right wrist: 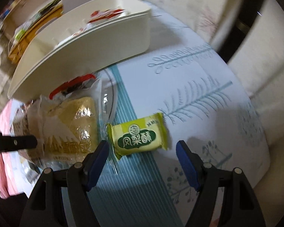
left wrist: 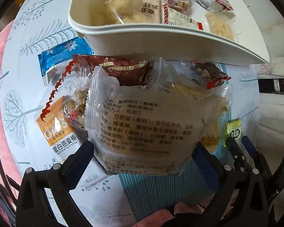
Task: Organize snacks
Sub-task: 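Grasp the clear printed bread bag with the left gripper while the right grasps the yellow-green pineapple-cake packet, then carry both packets over the white tray and open both grippers to drop them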
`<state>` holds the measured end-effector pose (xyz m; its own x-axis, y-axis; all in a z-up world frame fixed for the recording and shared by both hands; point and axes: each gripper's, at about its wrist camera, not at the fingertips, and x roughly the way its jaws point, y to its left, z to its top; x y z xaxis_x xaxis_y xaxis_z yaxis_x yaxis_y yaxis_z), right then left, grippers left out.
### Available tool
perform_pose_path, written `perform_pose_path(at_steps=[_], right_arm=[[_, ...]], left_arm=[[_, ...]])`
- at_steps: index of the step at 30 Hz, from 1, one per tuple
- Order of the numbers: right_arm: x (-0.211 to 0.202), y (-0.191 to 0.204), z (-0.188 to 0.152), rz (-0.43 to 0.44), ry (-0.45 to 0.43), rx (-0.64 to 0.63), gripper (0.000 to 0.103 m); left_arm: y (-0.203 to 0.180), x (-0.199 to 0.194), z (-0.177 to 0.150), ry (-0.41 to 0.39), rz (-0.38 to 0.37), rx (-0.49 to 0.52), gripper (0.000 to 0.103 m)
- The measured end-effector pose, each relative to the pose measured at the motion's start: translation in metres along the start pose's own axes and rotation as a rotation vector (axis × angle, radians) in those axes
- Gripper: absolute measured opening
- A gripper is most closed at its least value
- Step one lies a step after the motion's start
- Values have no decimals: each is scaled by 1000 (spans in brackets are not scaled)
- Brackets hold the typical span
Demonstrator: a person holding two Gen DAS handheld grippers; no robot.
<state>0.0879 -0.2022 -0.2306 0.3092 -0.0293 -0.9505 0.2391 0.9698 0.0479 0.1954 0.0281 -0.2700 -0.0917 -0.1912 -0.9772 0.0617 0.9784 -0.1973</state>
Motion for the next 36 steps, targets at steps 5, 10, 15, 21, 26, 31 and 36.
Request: perform_pose_path(at_steps=[5, 10, 15, 21, 26, 31, 36], right_arm=[[8, 15, 2, -23, 12, -171, 75], [14, 15, 5, -7, 23, -233, 75], [25, 8, 8, 11, 33, -268, 75], [29, 2, 9, 40, 24, -274, 75], [31, 4, 11, 16, -4, -271, 68], [31, 7, 14, 5, -10, -272, 62], [24, 12, 9, -9, -4, -254, 60]], left_arm=[[2, 9, 1, 9, -4, -58, 103], [-3, 17, 1, 2, 11, -81, 103], [-3, 31, 5, 13, -13, -149, 103], [11, 43, 1, 36, -98, -271, 101], [1, 43, -4, 18, -96, -272, 91], [0, 35, -12, 8, -90, -279, 84], [-11, 28, -14, 55, -51, -249, 83]])
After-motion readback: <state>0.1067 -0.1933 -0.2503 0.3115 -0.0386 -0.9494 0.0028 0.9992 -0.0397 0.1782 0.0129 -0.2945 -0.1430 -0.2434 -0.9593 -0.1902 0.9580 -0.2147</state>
